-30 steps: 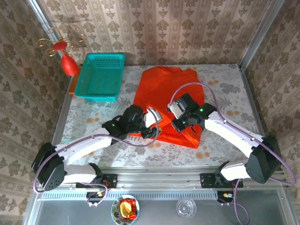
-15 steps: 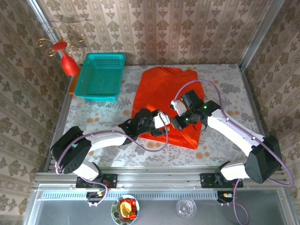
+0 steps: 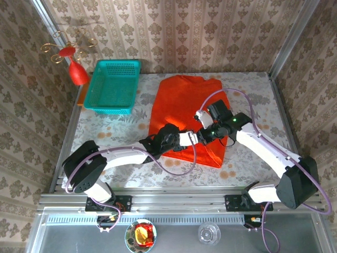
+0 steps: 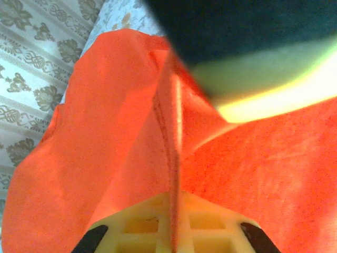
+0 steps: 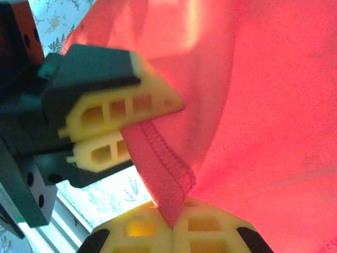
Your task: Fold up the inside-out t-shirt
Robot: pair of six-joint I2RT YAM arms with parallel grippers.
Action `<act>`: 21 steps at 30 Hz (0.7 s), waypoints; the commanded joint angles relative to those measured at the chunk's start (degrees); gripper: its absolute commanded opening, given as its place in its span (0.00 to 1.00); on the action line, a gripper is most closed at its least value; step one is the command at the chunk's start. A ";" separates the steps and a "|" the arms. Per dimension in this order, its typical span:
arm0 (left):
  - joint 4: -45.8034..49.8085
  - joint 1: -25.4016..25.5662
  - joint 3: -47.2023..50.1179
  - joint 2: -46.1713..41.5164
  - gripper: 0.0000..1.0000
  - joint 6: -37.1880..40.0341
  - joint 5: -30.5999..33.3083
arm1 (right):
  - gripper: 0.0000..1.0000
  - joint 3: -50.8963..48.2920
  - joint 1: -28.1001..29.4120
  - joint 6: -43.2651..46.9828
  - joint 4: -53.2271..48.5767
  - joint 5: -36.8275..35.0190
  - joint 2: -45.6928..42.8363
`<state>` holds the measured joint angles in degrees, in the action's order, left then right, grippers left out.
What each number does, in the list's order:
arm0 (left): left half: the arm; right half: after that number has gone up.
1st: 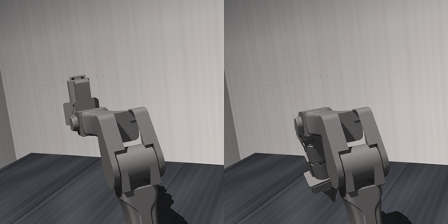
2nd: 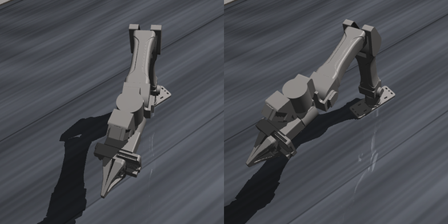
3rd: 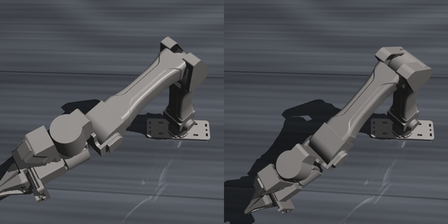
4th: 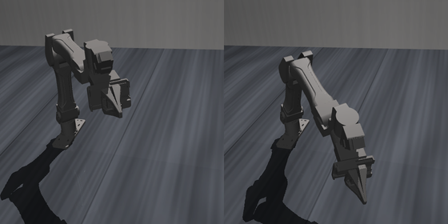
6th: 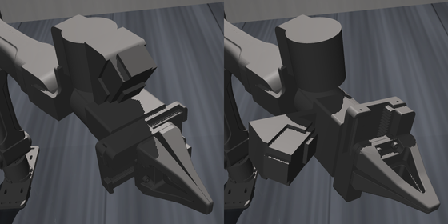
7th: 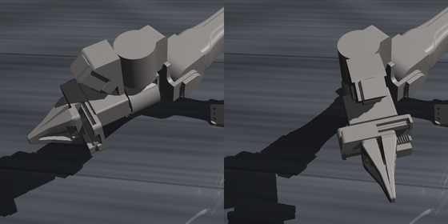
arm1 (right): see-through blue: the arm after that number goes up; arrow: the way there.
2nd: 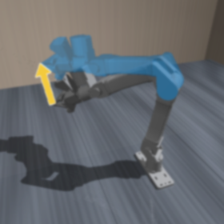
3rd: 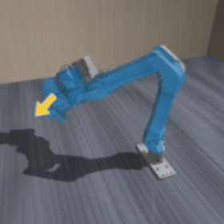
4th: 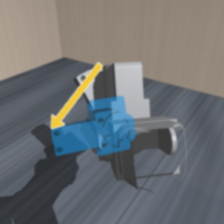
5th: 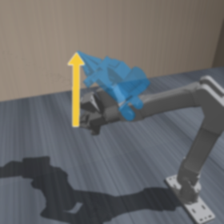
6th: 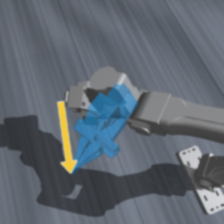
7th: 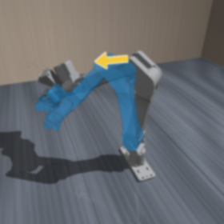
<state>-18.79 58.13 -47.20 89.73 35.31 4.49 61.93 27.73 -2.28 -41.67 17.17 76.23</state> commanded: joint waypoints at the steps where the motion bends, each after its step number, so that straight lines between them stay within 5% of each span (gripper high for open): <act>1: 7.14 -0.35 -5.12 -1.81 0.00 -0.55 -3.49 | 0.00 -0.23 -0.36 -0.03 -1.75 -1.22 -1.61; 11: 19.08 -4.47 -16.38 -2.28 0.00 -9.12 -12.75 | 0.38 -8.73 1.15 -17.66 5.95 -12.38 -14.63; 21: 24.05 -8.63 -22.12 -2.87 0.00 -14.37 -20.68 | 0.27 -17.55 18.15 -32.40 14.34 -21.61 -21.15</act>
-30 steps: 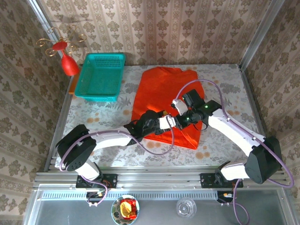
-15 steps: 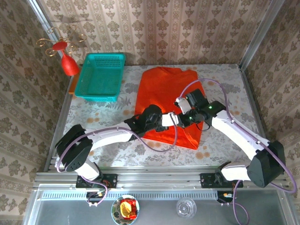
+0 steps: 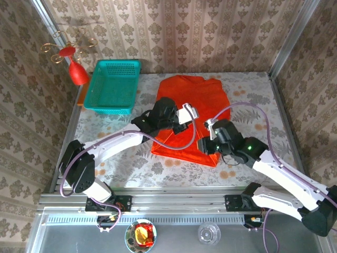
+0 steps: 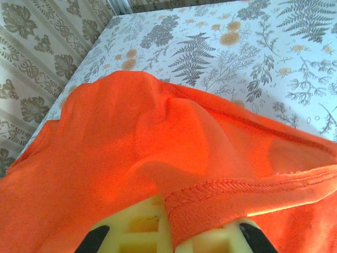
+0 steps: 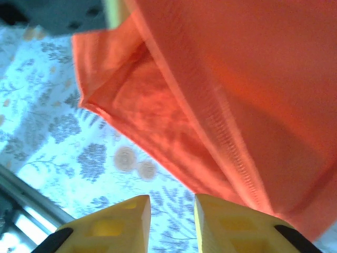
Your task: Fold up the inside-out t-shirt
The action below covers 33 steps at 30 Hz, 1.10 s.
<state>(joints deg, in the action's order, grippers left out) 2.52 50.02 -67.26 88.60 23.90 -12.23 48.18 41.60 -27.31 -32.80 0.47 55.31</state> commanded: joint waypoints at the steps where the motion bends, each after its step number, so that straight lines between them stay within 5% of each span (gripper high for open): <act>1: 2.92 -0.83 -2.76 -1.70 0.00 -3.44 -4.44 | 0.26 -5.42 6.69 -8.81 8.09 -5.88 0.39; 8: 4.61 0.13 -5.22 -2.61 0.00 -3.26 -5.19 | 0.26 -4.48 19.22 -8.83 19.00 -15.13 15.65; 13: 7.99 1.95 -6.61 -4.06 0.00 -2.20 -3.66 | 0.24 -0.64 20.13 -9.21 25.10 -23.14 27.73; 20: 9.50 4.93 -5.86 -6.55 0.00 -2.48 0.07 | 0.23 0.82 14.91 -10.82 33.24 -30.30 37.88; 33: 14.18 8.99 -8.38 -9.99 0.00 -2.66 3.31 | 0.25 -1.02 1.76 -10.25 41.07 -26.66 43.19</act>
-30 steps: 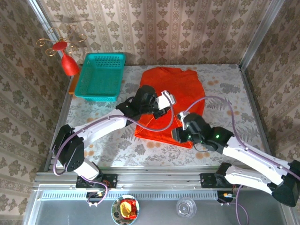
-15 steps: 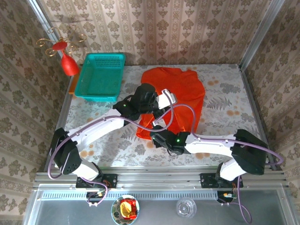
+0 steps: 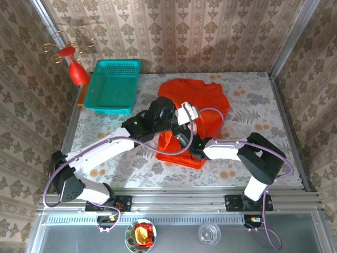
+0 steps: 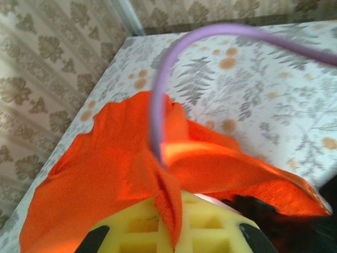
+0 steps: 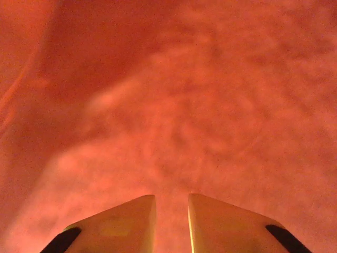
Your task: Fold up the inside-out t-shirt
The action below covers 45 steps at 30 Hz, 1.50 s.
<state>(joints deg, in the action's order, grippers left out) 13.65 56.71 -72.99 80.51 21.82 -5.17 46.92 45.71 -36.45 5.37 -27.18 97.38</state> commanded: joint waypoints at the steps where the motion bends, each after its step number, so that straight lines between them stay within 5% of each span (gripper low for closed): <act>1: 3.56 2.71 -3.26 -1.94 0.00 -0.44 -3.81 | 0.26 0.81 -3.41 -0.71 3.16 1.62 1.59; 9: 7.72 7.01 -8.82 -2.24 0.00 1.44 -4.32 | 0.38 9.26 -8.84 2.28 0.22 8.56 7.09; 20: 8.81 8.77 -11.56 -4.74 0.00 -0.10 -7.98 | 0.87 32.53 -11.24 12.81 -24.40 13.77 20.60; 28: 7.83 8.39 -10.40 -7.48 0.00 -1.80 -9.89 | 0.91 43.17 -14.32 14.01 -38.84 23.33 31.06; 33: 5.03 5.48 -7.78 -9.86 0.00 -4.60 -9.97 | 0.72 41.74 -14.58 14.48 -42.48 21.39 28.75; 41: 1.28 -7.05 -3.94 -9.80 0.00 -13.51 -12.36 | 0.05 33.27 -14.34 16.48 -41.70 25.86 18.51; 45: -2.32 -13.73 -0.53 -8.70 0.00 -18.52 -13.72 | 0.00 27.88 -13.23 16.28 -41.53 27.43 11.01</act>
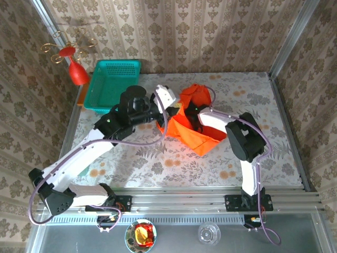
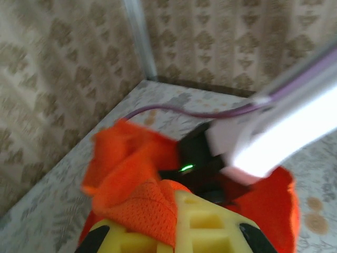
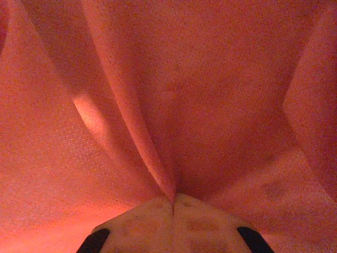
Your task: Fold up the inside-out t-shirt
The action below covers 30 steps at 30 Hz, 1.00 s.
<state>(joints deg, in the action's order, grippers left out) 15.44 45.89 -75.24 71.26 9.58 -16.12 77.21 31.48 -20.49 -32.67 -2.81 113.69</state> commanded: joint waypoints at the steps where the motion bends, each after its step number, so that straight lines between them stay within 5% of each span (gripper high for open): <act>1: -4.57 -4.32 2.38 1.30 0.00 -7.30 -3.28 | 0.00 -3.39 1.43 0.21 -3.93 3.40 -7.25; 20: -12.59 -22.06 18.56 11.92 0.00 -16.62 -4.30 | 0.00 -11.51 7.71 -5.56 -2.65 17.48 -42.50; 30: -17.09 -30.17 32.64 5.95 0.00 -24.26 -4.84 | 0.00 -11.39 4.84 -7.55 5.05 9.20 -57.93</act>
<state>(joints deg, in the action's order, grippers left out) 1.63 18.31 -44.75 80.01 -10.66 -20.03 65.41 37.76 -26.44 -32.97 9.41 59.37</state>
